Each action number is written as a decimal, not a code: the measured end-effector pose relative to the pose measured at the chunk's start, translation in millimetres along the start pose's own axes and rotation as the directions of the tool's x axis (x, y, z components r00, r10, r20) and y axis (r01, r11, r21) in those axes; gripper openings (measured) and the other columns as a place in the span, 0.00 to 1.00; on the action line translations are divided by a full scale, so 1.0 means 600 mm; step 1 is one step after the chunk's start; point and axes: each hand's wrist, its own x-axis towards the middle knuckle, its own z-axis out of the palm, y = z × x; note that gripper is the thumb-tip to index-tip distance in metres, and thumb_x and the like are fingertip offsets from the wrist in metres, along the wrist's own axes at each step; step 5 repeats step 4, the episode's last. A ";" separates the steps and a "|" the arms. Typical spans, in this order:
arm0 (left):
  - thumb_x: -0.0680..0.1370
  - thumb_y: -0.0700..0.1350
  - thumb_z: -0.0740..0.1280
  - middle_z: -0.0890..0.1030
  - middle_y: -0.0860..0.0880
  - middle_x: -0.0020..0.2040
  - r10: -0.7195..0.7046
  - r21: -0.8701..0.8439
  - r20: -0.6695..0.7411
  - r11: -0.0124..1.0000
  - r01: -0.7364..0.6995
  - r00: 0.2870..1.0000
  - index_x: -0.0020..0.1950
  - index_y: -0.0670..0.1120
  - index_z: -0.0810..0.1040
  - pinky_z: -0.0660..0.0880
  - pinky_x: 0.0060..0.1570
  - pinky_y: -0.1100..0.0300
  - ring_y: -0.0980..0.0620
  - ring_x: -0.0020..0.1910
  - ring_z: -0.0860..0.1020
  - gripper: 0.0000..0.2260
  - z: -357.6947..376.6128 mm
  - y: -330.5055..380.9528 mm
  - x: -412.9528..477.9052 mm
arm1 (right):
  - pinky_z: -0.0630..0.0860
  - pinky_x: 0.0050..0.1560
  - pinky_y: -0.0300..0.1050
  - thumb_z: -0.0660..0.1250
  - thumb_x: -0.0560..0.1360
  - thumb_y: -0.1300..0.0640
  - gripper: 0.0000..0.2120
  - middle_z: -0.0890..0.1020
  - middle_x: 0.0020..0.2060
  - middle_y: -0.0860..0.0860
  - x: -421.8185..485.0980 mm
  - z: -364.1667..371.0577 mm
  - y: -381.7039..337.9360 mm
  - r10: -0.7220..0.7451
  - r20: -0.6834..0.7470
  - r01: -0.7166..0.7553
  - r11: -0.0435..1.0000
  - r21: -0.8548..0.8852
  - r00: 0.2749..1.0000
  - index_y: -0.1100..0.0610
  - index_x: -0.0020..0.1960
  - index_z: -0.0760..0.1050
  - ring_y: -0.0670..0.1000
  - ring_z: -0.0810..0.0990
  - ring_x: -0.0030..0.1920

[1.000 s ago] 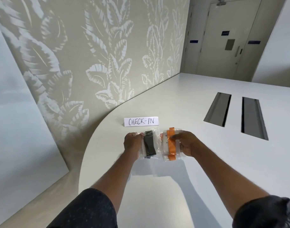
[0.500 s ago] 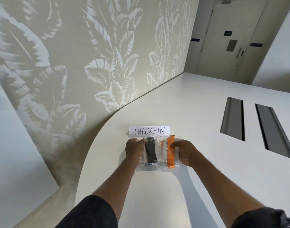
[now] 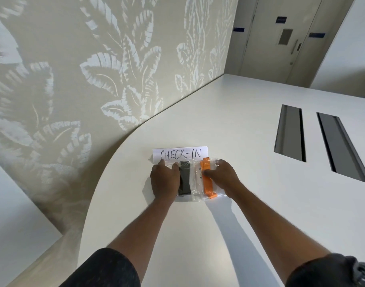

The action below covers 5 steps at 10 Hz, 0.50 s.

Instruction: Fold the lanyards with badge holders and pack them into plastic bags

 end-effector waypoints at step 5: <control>0.79 0.53 0.64 0.74 0.37 0.65 0.085 0.049 -0.015 0.995 -0.084 0.996 0.69 0.41 0.73 0.69 0.63 0.47 0.36 0.63 0.71 0.23 -0.017 0.004 -0.009 | 0.64 0.66 0.59 0.65 0.71 0.33 0.44 0.66 0.72 0.59 -0.026 -0.008 -0.001 -0.050 -0.137 0.009 0.958 -0.287 0.989 0.60 0.76 0.56 0.63 0.64 0.70</control>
